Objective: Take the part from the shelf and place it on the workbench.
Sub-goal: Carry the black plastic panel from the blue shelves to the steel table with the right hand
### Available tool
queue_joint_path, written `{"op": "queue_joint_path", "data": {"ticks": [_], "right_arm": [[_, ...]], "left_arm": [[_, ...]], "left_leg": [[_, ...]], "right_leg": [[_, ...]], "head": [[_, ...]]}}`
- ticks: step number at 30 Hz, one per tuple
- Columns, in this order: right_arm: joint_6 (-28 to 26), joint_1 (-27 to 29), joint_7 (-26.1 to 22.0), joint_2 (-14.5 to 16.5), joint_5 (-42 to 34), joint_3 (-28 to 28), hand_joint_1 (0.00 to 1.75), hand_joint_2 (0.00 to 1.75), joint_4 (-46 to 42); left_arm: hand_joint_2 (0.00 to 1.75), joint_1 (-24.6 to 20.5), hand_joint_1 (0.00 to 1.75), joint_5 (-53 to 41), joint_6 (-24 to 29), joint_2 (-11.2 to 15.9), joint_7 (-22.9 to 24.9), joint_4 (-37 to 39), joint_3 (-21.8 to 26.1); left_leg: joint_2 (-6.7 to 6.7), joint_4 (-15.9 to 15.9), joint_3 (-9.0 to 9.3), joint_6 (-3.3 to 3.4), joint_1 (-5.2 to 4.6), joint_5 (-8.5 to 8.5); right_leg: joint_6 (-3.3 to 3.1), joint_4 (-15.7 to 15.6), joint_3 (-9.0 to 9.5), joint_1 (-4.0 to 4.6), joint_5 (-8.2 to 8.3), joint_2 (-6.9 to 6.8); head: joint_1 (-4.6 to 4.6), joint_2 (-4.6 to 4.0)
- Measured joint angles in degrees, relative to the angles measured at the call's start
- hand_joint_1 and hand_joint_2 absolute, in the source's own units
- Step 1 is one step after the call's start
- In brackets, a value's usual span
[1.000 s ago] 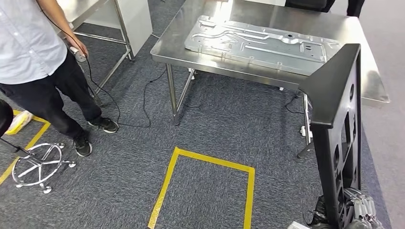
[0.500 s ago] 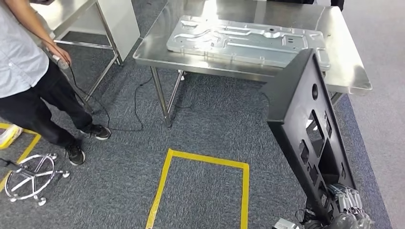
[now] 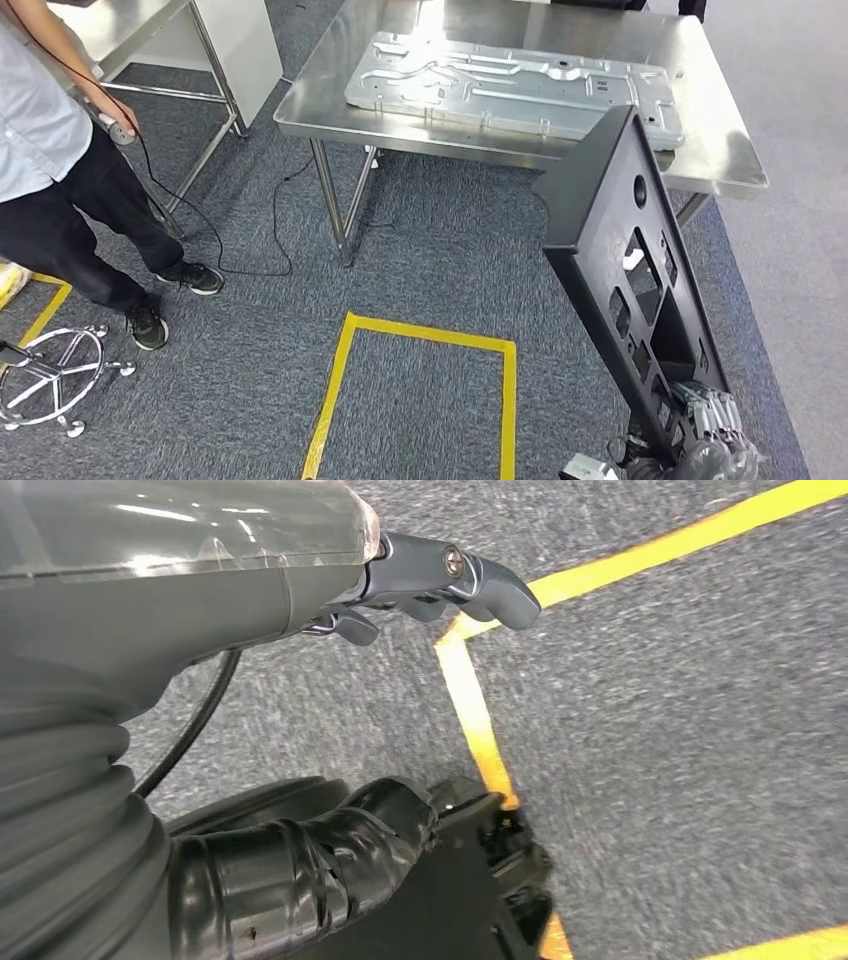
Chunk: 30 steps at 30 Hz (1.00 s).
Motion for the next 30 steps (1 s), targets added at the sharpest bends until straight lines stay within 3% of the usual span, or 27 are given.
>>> {"op": "queue_joint_path", "data": {"ticks": [2, 3, 4, 5, 8, 10, 14, 15, 17, 19, 20, 21, 23, 24, 28, 30], "right_arm": [[0.00, 0.00, -0.08, -0.20, -0.58, 0.03, 1.75, 1.75, 0.15], [0.00, 0.03, -0.13, -0.29, -0.79, 0.04, 1.75, 1.75, 0.26], [0.00, 0.06, -0.15, -0.36, -0.92, 0.05, 1.75, 1.75, 0.37], [0.00, 0.07, -0.15, -0.43, -1.02, 0.09, 1.75, 1.75, 0.45], [0.00, -0.01, -0.15, -0.73, -1.25, 0.44, 1.75, 1.75, 0.55], [0.00, -0.03, -0.15, -0.86, -1.32, 0.74, 1.75, 1.75, 0.62], [-0.01, 0.18, -0.41, -0.92, -1.56, 1.12, 1.75, 1.75, 0.65], [-0.02, 0.25, -0.54, -0.92, -1.70, 1.13, 1.75, 1.75, 0.61], [-0.02, 0.58, -0.82, -0.93, -2.07, 1.14, 1.75, 1.75, 0.51], [-0.01, 1.03, -1.03, -0.95, -2.45, 1.15, 1.75, 1.75, 0.39], [-0.01, 1.22, -1.09, -0.96, -2.57, 1.15, 1.75, 1.75, 0.34], [-0.01, 1.39, -1.12, -0.98, -2.63, 1.15, 1.75, 1.75, 0.28], [-0.01, 1.66, -1.25, -1.01, -2.76, 1.14, 1.75, 1.75, 0.13], [-0.01, 1.75, -1.35, -1.05, -2.86, 1.14, 1.75, 1.75, -0.02], [-0.02, 2.26, -1.62, -1.27, -3.58, 1.11, 1.75, 1.75, -0.62], [-0.02, 2.41, -1.71, -1.47, -3.84, 1.10, 1.75, 1.75, -0.96]], "left_arm": [[1.75, 0.00, 0.00, 0.00, -0.60, 0.01, -0.30, 0.00, 0.00], [1.75, 0.04, 0.00, 0.00, -0.85, 0.03, -0.37, 0.00, 0.00], [1.75, 0.09, 0.00, -0.01, -1.01, 0.05, -0.42, 0.00, 0.00], [1.75, 0.12, 0.00, -0.02, -1.15, 0.08, -0.44, 0.00, 0.00], [1.75, 0.13, 0.00, -0.10, -1.55, 0.09, -0.48, 0.00, -0.02], [1.75, 0.11, 0.00, -0.31, -1.60, 0.11, -0.48, 0.00, -0.05], [1.75, 0.05, 0.00, -0.85, -1.78, 0.13, -0.45, 0.00, -0.17], [1.75, 0.06, 0.00, -0.99, -1.82, 0.14, -0.45, 0.00, -0.20], [1.75, 0.19, 0.00, -1.20, -1.90, 0.14, -0.41, 0.00, -0.26], [1.75, 0.41, 0.00, -1.30, -2.00, 0.15, -0.33, 0.00, -0.32], [1.75, 0.51, 0.00, -1.32, -2.04, 0.16, -0.30, 0.00, -0.34], [1.75, 0.57, 0.00, -1.34, -2.09, 0.17, -0.28, 0.00, -0.36], [1.75, 0.59, 0.00, -1.47, -2.21, 0.19, -0.27, 0.00, -0.42], [1.75, 0.55, 0.00, -1.60, -2.26, 0.19, -0.25, 0.00, -0.46], [1.75, 0.62, 0.00, -2.00, -2.56, 0.16, -0.16, 0.00, -0.67], [1.75, 0.66, 0.00, -2.12, -2.59, 0.12, -0.15, 0.00, -0.72]], "left_leg": [[0.14, -0.08, -0.05, 0.21, 0.00, 0.07], [0.20, -0.07, -0.09, 0.23, 0.00, 0.04], [0.23, -0.05, -0.08, 0.20, 0.01, -0.02], [0.25, -0.04, -0.02, 0.13, 0.04, -0.10], [0.22, 0.13, 0.36, -0.51, 0.05, -0.54], [0.23, 0.15, 0.45, -1.26, -0.10, -0.82], [0.26, 1.23, 0.32, -2.61, 0.04, -1.84], [0.21, 3.42, -0.66, -2.76, 0.11, -3.07], [0.12, 10.82, -4.45, -2.83, 0.14, -6.39], [0.11, 16.46, -7.82, -2.74, 0.13, -7.65], [0.10, 16.31, -8.11, -2.56, 0.10, -6.61], [0.08, 14.18, -7.40, -2.28, 0.04, -4.70], [-0.03, 6.95, -4.36, -1.39, -0.27, -0.65], [-0.07, 4.09, -3.01, -1.01, -0.46, 0.21], [-0.21, 0.42, -0.68, -0.07, -0.81, -0.21], [-0.23, -0.48, 0.76, 0.45, -0.55, -0.34]], "right_leg": [[0.49, 6.76, -3.17, -0.31, -3.52, -0.14], [0.69, 9.86, -4.71, -0.49, -4.61, -0.17], [0.85, 11.31, -5.47, -0.67, -4.61, -0.24], [0.97, 10.65, -5.19, -0.86, -3.50, -0.32], [0.99, 0.33, -0.14, -1.15, 1.64, -0.78], [0.46, -3.45, 1.60, -0.85, 2.29, -0.90], [-1.18, -4.12, 2.00, -0.72, 2.14, -0.59], [-1.60, -4.29, 2.22, -0.77, 2.09, -0.60], [-2.27, -4.35, 2.56, -0.52, 1.77, -0.66], [-2.63, -4.28, 2.93, -0.16, 1.32, -0.51], [-2.69, -4.25, 3.25, 0.01, 1.03, -0.37], [-2.68, -4.22, 3.69, 0.15, 0.70, -0.21], [-2.47, -4.20, 4.63, 0.45, -0.11, -0.02], [-2.23, -4.17, 4.90, 0.52, -0.51, 0.07], [-1.04, -3.80, 5.81, 0.20, -0.74, 0.02], [-0.39, -1.16, 5.02, 0.00, -1.60, -0.08]], "head": [[0.01, 0.00], [0.01, 0.00], [0.00, 0.00], [0.01, 0.00], [0.02, 0.00], [-0.02, 0.00], [-0.06, 0.00], [-0.06, 0.00], [-0.07, 0.00], [-0.07, 0.00], [-0.07, 0.00], [-0.07, 0.00], [-0.04, 0.00], [-0.05, 0.00], [-0.02, 0.00], [0.03, 0.01]]}}
